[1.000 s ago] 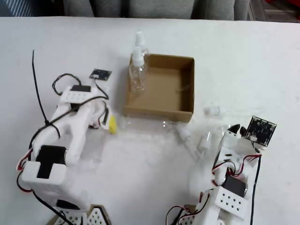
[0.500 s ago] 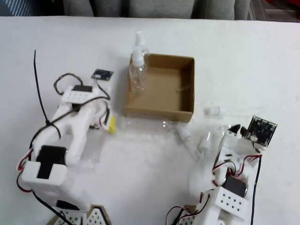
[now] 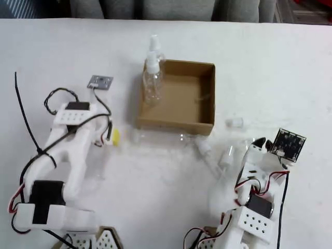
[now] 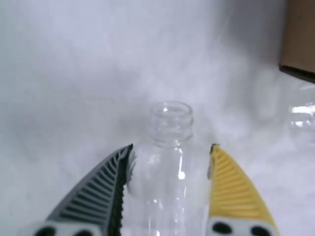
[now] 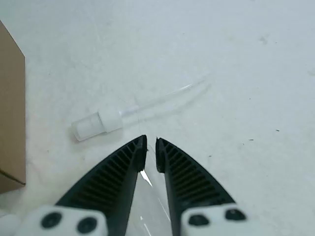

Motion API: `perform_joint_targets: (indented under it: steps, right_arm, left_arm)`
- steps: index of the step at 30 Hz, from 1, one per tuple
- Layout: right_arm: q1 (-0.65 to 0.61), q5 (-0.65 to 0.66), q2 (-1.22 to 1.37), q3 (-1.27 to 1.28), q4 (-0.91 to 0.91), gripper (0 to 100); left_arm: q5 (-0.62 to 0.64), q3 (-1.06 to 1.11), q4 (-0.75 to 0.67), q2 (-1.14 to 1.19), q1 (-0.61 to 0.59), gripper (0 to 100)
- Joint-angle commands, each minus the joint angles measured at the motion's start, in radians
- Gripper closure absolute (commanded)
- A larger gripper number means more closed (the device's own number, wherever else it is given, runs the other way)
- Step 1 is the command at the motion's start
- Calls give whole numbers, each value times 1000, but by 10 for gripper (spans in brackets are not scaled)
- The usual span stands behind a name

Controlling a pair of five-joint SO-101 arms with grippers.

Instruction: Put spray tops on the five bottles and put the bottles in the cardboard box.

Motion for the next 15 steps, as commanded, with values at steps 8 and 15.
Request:
perform_joint_targets:
  steps: [8, 15]
  right_arm:
    - [-8, 12, -5, 14, 8, 982]
    - [-39, 12, -12, 14, 30, 982]
  left_arm:
    - [3, -9, -17, 2, -18, 687]
    - [-98, -8, -17, 2, -19, 710]
